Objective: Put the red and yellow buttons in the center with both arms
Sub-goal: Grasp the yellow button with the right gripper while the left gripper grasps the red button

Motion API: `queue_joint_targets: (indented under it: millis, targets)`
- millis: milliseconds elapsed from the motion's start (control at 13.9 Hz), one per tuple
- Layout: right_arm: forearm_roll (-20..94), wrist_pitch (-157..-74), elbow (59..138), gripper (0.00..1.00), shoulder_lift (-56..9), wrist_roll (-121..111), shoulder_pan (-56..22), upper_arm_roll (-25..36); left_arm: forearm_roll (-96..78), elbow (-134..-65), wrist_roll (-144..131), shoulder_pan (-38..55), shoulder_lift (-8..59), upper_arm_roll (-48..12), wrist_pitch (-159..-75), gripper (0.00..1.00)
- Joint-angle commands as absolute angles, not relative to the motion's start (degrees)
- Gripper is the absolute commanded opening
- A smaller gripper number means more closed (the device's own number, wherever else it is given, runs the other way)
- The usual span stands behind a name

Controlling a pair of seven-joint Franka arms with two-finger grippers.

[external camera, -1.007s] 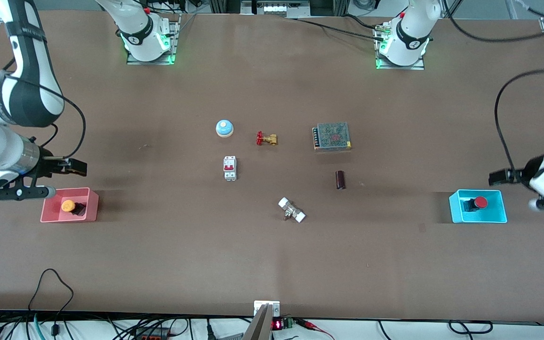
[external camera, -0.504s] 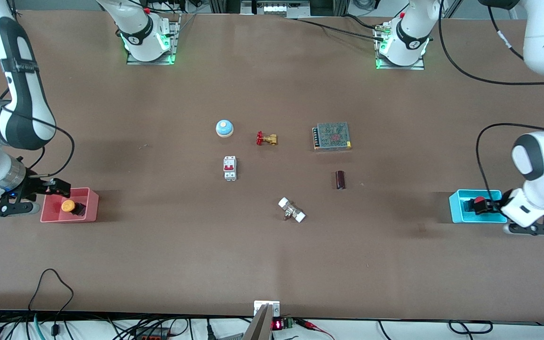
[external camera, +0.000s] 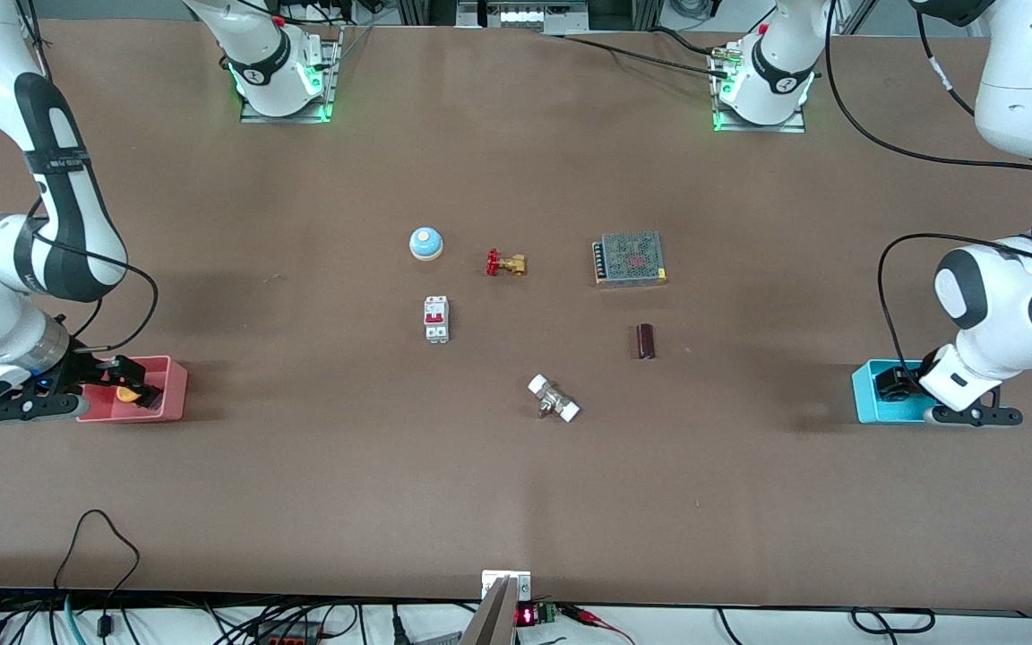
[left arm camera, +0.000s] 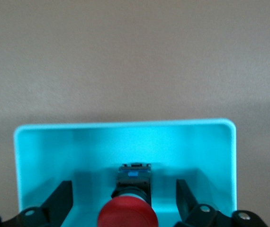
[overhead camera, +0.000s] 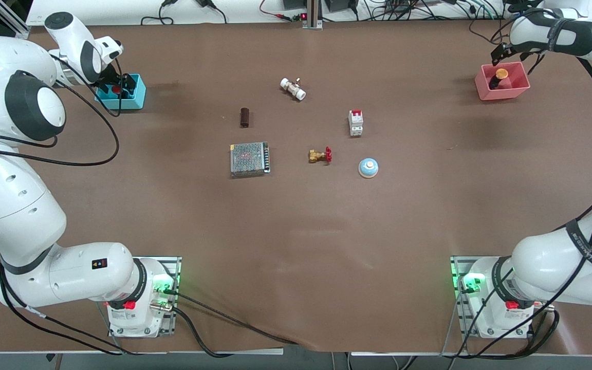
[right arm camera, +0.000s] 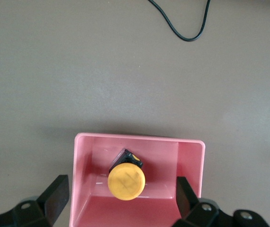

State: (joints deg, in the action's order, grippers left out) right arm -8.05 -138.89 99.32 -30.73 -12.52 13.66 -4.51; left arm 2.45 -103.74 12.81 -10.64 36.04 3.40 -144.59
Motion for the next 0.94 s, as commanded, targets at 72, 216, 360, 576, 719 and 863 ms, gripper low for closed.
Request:
queue_joint_targets:
  millis: [72,216,360,576,719,863]
  targets:
    - [-8.8,-141.6,99.7,1.0,-32.2,-16.2,15.1,-5.2,2.6,-106.2,13.6,-11.3,34.0,2.6,-145.0,0.4]
    - [-8.7,-142.0,99.7,1.0,-33.4,-18.8,15.6,-5.2,2.6,-105.6,13.8,-11.3,33.6,2.6,-144.8,0.29]
    - [-8.7,-142.0,100.1,1.0,-33.8,-18.8,15.9,-5.3,2.6,-105.3,14.1,-11.2,31.7,2.6,-144.3,0.28]
    - [-8.6,-142.3,100.0,1.0,-34.4,-18.8,15.9,-5.3,2.6,-100.8,14.6,-10.6,27.2,2.4,-133.6,0.28]
    - [-8.6,-143.0,100.1,1.0,-34.7,-18.8,15.9,-5.3,2.6,-95.8,13.7,-10.6,25.1,-0.5,-122.0,0.28]
    - [-8.6,-143.3,100.1,1.0,-35.1,-18.8,15.9,-5.3,2.6,-95.1,12.4,-10.6,21.7,-5.9,-111.9,0.26]
